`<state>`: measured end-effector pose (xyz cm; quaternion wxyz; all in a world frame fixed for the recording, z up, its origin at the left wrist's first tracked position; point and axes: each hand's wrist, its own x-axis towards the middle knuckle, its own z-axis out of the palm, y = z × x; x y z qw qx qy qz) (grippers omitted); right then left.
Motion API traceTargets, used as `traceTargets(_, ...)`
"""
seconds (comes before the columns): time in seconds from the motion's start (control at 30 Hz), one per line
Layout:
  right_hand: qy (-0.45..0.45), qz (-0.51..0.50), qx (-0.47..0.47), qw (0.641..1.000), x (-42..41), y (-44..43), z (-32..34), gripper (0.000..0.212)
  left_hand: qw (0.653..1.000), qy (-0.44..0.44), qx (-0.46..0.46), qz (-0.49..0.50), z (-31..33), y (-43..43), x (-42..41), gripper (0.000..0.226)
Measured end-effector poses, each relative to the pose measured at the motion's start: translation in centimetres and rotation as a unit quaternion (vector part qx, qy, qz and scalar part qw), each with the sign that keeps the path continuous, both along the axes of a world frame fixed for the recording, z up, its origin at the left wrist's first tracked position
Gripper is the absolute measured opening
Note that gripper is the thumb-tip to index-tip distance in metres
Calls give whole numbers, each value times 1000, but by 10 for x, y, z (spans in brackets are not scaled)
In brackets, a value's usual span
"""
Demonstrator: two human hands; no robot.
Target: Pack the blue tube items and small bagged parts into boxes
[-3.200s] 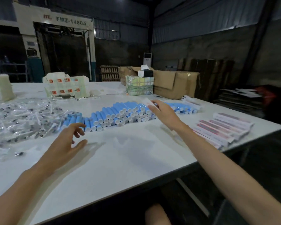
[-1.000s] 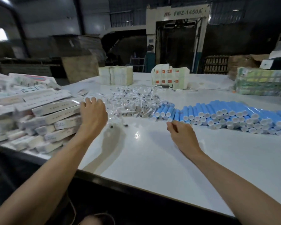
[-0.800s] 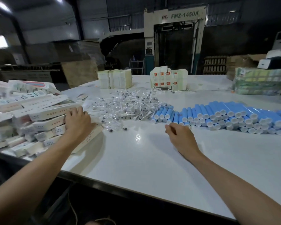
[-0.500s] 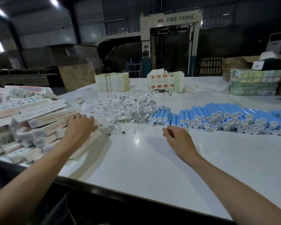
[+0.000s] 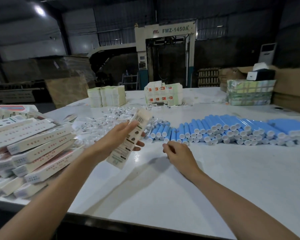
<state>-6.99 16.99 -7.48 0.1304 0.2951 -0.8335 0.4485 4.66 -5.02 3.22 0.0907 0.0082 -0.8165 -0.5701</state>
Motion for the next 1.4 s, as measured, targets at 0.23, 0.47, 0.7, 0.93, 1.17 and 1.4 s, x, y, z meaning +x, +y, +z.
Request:
traceTargets(0.23, -26, -1, -17, 1000, -1, 0, 0, 36, 965, -16, 262, 11, -54, 37, -48, 54)
traceTargets(0.47, 6, -128, -48, 991, -22, 13, 15, 33, 893, -38, 448, -16, -82, 51, -59, 58)
traceTargets(0.7, 118, -326, 199, 917, -105, 51, 64, 21, 848, -54, 525, -58, -82, 52, -57, 52)
traceTargets(0.93, 108, -362, 448, 810, -137, 73, 68, 21, 883, -5, 468, -35, -78, 52, -55, 37)
traceTargets(1.17, 141, -369, 517, 759, -126, 64, 68, 23, 915, 23, 392, -90, -82, 53, -57, 43)
traceTargets(1.4, 180, -380, 519, 744, -122, 52, 71, 56, 925, 35, 365, -101, -82, 48, -56, 52)
